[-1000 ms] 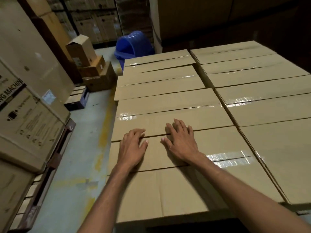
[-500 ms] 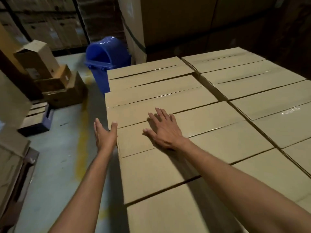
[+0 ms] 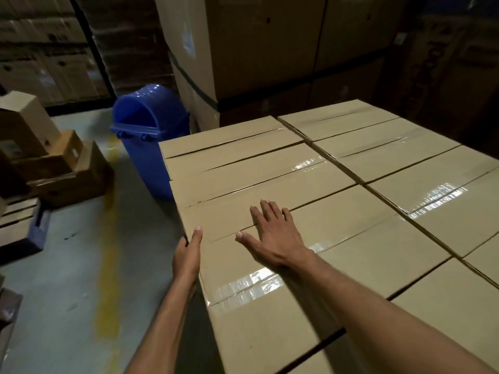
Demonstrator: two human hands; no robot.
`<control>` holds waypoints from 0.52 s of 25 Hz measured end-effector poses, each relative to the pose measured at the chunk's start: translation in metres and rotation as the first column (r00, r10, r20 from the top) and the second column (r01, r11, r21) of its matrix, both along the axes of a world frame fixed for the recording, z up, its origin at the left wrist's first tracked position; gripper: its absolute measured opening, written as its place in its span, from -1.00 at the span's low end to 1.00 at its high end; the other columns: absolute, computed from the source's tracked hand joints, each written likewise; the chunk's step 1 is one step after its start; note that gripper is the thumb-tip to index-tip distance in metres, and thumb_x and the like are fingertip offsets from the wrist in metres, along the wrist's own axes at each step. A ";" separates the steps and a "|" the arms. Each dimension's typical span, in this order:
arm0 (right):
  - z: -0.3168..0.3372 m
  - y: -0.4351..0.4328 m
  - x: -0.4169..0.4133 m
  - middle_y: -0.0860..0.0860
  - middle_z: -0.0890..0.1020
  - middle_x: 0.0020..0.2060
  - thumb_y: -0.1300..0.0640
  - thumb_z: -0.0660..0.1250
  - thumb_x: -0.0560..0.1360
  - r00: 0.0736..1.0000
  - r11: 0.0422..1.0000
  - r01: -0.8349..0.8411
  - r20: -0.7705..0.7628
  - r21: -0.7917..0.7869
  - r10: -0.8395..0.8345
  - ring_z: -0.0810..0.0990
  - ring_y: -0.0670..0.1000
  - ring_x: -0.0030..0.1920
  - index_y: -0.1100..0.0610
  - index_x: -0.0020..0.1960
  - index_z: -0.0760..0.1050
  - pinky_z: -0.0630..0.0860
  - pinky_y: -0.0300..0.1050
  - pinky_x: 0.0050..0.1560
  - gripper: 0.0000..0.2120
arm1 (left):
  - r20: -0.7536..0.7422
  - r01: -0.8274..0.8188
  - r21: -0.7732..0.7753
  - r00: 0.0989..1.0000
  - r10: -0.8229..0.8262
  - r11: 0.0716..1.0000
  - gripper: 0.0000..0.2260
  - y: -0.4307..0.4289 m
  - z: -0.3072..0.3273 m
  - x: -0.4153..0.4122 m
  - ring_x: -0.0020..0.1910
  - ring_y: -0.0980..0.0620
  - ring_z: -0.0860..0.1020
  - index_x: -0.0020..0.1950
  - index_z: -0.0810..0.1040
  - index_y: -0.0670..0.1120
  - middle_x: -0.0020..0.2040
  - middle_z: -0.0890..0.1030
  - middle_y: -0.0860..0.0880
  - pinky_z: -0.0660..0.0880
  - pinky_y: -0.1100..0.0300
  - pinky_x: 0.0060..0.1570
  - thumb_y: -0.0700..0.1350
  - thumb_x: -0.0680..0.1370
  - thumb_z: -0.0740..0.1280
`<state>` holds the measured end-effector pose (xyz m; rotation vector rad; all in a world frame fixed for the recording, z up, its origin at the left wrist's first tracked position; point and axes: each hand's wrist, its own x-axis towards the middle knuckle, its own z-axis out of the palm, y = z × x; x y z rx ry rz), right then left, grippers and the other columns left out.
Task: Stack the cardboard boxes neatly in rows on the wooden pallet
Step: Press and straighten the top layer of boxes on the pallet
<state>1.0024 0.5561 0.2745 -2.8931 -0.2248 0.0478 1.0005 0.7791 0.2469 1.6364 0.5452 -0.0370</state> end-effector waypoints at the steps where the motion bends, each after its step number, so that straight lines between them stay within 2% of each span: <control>1: 0.001 0.000 0.000 0.06 -0.13 0.67 -0.59 -0.25 0.49 1.000 1.000 -0.005 -0.001 -0.004 0.005 -0.21 0.05 0.66 -0.02 0.69 -0.11 -0.21 0.22 0.61 -0.05 | 0.010 -0.001 -0.022 1.000 0.001 1.000 -0.69 0.000 0.002 -0.001 0.02 -0.03 0.67 0.18 0.60 0.05 0.04 0.70 0.02 0.60 0.01 0.05 0.23 0.61 0.32; 3: 0.003 0.000 0.002 0.06 -0.12 0.67 -0.58 -0.24 0.50 1.000 1.000 -0.011 0.004 -0.002 0.011 -0.20 0.06 0.66 -0.02 0.69 -0.10 -0.21 0.22 0.61 -0.06 | 0.017 0.056 -0.040 0.998 -0.055 0.998 -0.60 0.008 0.003 0.000 0.05 -0.02 0.67 0.21 0.60 0.02 0.05 0.71 0.03 0.59 0.04 0.01 0.29 0.58 0.31; 5: 0.003 0.001 0.004 0.06 -0.08 0.67 -0.55 -0.21 0.53 1.000 1.000 0.001 0.000 0.021 -0.001 -0.17 0.07 0.66 -0.04 0.68 -0.06 -0.19 0.22 0.61 -0.11 | 0.008 0.095 -0.021 0.995 -0.095 0.995 -0.37 0.018 -0.002 0.008 0.16 -0.03 0.64 0.32 0.56 0.00 0.16 0.68 0.01 0.56 0.00 0.05 0.44 0.48 0.28; 6: 0.003 0.003 0.008 0.06 -0.07 0.67 -0.53 -0.20 0.54 1.000 1.000 0.013 0.001 0.028 -0.013 -0.16 0.07 0.66 -0.04 0.67 -0.05 -0.19 0.23 0.61 -0.14 | 0.022 0.099 -0.013 0.995 -0.099 0.995 -0.31 0.021 0.003 0.014 0.23 -0.04 0.60 0.40 0.50 -0.01 0.25 0.64 0.00 0.54 -0.01 0.08 0.44 0.46 0.29; 9: 0.003 0.020 0.038 0.07 -0.07 0.67 -0.51 -0.21 0.56 1.000 0.999 0.024 0.017 0.024 -0.024 -0.14 0.09 0.66 -0.07 0.67 -0.06 -0.16 0.25 0.61 -0.19 | 0.078 0.084 -0.030 0.994 -0.081 0.996 -0.28 0.031 0.019 0.060 0.36 -0.03 0.52 0.57 0.32 0.06 0.46 0.49 0.00 0.48 -0.09 0.33 0.31 0.47 0.38; 11: 0.002 0.039 0.070 0.08 -0.06 0.67 -0.50 -0.21 0.56 0.999 0.999 0.029 0.040 0.020 -0.029 -0.11 0.10 0.66 -0.08 0.66 -0.05 -0.12 0.28 0.61 -0.20 | 0.108 0.122 -0.062 0.987 -0.115 0.991 -0.26 0.041 0.027 0.102 0.37 -0.01 0.52 0.58 0.29 0.10 0.52 0.43 0.00 0.45 -0.10 0.38 0.25 0.45 0.42; 13: 0.002 0.062 0.110 0.08 -0.05 0.67 -0.49 -0.22 0.57 0.999 1.000 0.018 0.038 0.019 -0.019 -0.10 0.10 0.66 -0.08 0.66 -0.03 -0.09 0.30 0.60 -0.21 | 0.067 0.117 -0.077 0.991 -0.112 0.990 -0.15 0.053 0.024 0.145 0.42 -0.03 0.48 0.59 0.25 0.12 0.56 0.38 -0.01 0.42 -0.11 0.41 0.30 0.36 0.44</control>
